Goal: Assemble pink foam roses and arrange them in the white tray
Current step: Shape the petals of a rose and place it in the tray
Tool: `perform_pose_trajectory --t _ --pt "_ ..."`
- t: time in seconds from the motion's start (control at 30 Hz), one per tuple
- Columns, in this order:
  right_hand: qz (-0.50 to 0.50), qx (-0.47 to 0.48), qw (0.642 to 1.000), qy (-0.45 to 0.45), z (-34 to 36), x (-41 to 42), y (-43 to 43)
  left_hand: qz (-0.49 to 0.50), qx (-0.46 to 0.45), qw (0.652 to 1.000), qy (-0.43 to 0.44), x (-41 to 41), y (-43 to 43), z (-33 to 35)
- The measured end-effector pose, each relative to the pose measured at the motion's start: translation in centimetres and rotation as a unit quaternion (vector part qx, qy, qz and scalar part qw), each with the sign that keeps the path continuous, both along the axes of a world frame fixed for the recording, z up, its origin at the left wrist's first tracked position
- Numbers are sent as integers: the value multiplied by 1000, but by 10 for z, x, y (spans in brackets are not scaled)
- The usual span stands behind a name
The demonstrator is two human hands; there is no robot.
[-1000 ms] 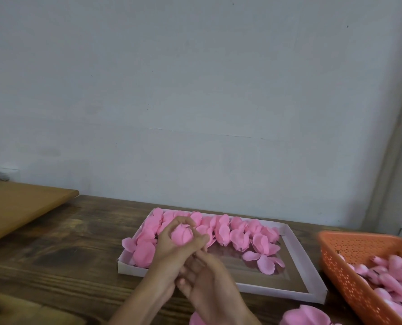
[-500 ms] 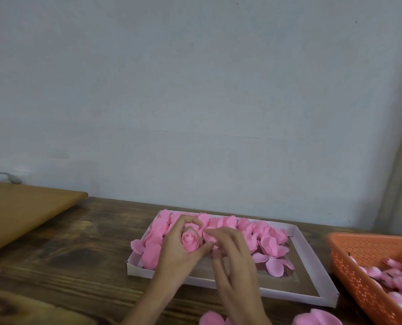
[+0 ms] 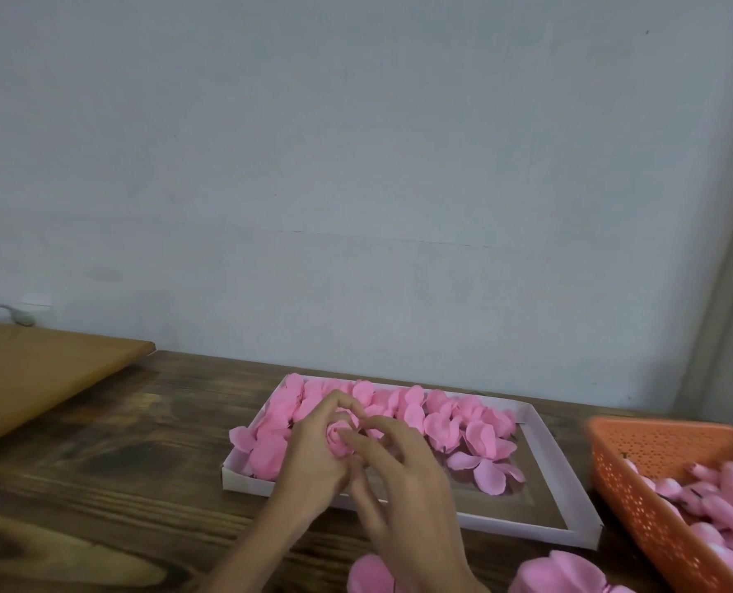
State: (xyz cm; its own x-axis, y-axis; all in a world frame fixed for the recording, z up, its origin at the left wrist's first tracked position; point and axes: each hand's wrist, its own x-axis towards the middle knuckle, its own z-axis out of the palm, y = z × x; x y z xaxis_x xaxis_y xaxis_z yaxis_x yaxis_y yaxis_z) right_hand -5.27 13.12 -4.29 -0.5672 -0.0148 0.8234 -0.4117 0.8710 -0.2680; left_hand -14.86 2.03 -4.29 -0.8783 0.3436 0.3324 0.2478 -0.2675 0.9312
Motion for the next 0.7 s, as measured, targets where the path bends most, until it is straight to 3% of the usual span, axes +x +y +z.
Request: perform_pose_trajectory --t 0.17,0.23,0.3,0.37,0.47,0.6,0.67,0.7 --pt "5 3 1000 -26 -1 1 1 -1 -30 999 15 1 -3 -1" --pt "38 -98 993 -52 -1 0 -4 27 -33 998 37 4 -3 3" --pt "93 -282 950 -99 -1 0 -13 80 -5 996 26 8 -4 6" --pt "128 -386 901 -148 -6 -4 -21 85 45 995 -17 11 -5 5" --pt "145 -391 891 -180 -10 -7 -26 56 93 990 -89 18 -1 4" --pt "180 -397 879 -194 -6 -7 -24 57 108 985 -121 23 6 4" --pt "191 -439 852 -213 -2 -9 -21 35 104 986 -128 24 5 5" --pt "210 -478 821 -231 1 -9 -20 17 103 986 -130 25 4 7"
